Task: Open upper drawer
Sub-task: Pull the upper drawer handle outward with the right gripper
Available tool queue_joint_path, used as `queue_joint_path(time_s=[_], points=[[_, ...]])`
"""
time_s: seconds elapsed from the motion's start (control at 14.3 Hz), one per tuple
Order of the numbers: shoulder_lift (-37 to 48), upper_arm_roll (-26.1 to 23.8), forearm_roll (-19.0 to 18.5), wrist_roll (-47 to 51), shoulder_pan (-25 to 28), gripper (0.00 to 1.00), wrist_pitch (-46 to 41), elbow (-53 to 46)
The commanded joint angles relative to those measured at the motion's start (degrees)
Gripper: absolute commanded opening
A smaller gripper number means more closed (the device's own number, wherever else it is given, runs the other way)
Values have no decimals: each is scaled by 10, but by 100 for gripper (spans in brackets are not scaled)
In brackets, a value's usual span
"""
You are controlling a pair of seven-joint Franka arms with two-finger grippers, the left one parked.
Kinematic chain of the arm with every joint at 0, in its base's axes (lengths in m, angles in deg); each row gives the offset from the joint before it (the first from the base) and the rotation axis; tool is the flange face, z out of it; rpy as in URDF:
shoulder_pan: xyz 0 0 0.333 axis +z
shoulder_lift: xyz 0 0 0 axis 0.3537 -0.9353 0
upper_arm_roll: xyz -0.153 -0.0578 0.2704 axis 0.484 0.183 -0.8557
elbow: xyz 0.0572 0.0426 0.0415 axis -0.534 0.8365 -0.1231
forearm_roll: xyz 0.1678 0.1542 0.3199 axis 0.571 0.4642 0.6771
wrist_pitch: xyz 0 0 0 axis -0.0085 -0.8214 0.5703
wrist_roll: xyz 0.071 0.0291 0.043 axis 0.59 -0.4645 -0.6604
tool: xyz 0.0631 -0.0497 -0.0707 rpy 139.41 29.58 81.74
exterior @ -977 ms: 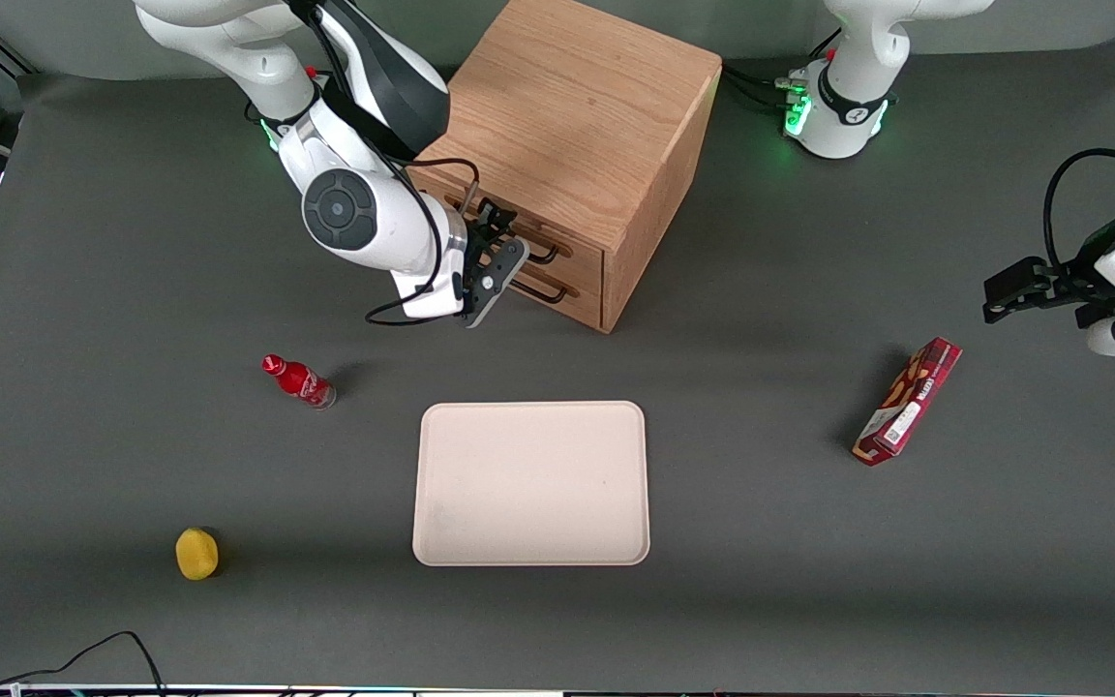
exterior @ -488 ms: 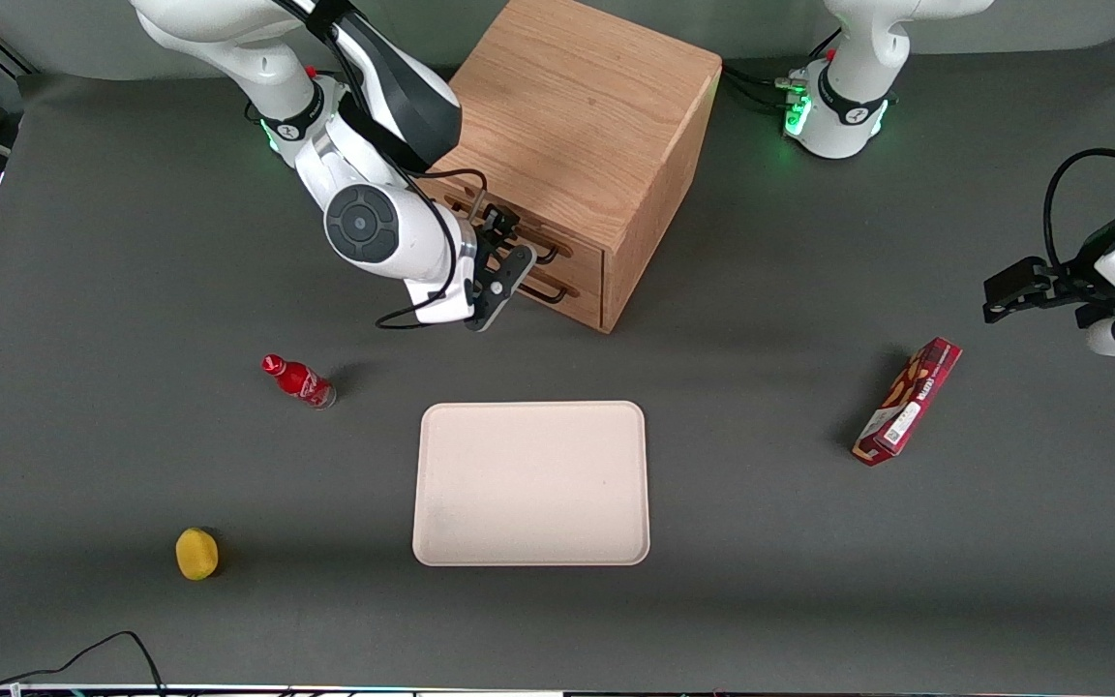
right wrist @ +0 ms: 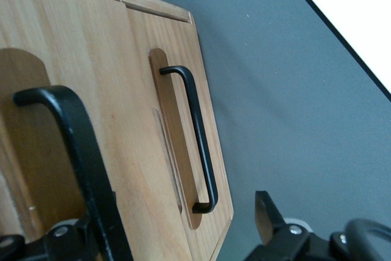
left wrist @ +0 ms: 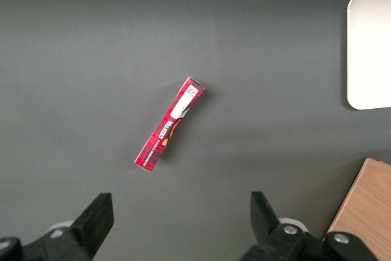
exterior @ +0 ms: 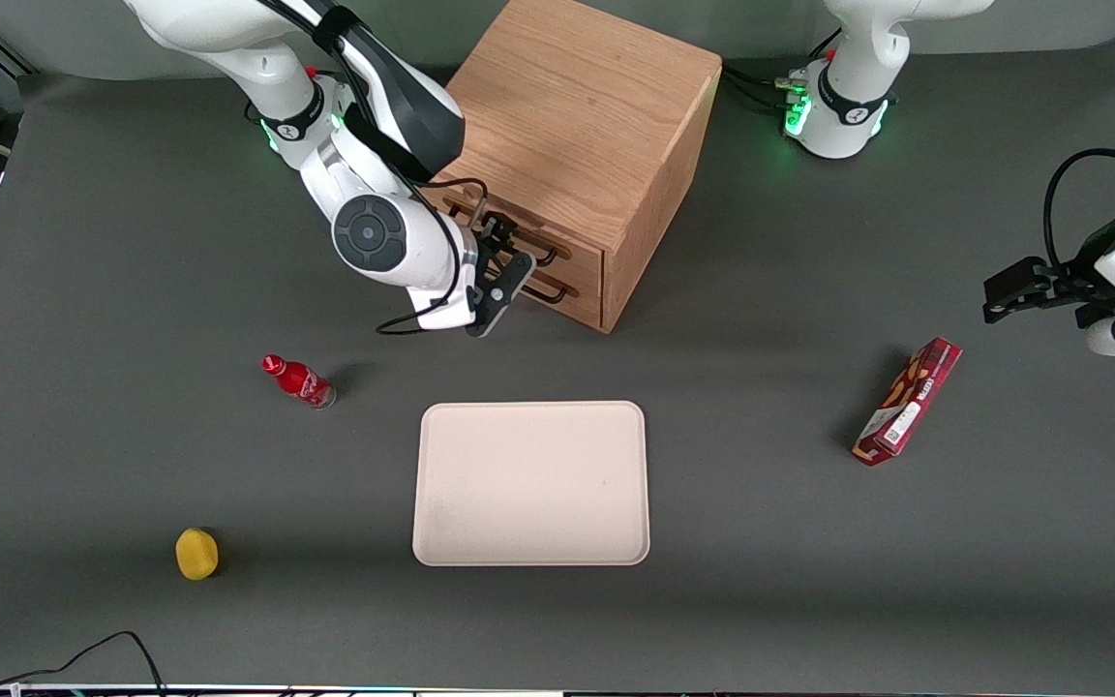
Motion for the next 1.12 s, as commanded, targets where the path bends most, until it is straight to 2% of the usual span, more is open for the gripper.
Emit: queue_joint_path(time_s=[0.0,0.35,0.63,0.77,1.05], points=[[-24,3,-20,5,6,100,-4,-32],[-43,4,-36,6,-1,100,-4,-68],[-53,4,-64,3,-5,100,-4,-79],[-55,18,-65,-1,-5,100,-4,-83],[-64,25,-92,-4,-8,100,-4,-91]])
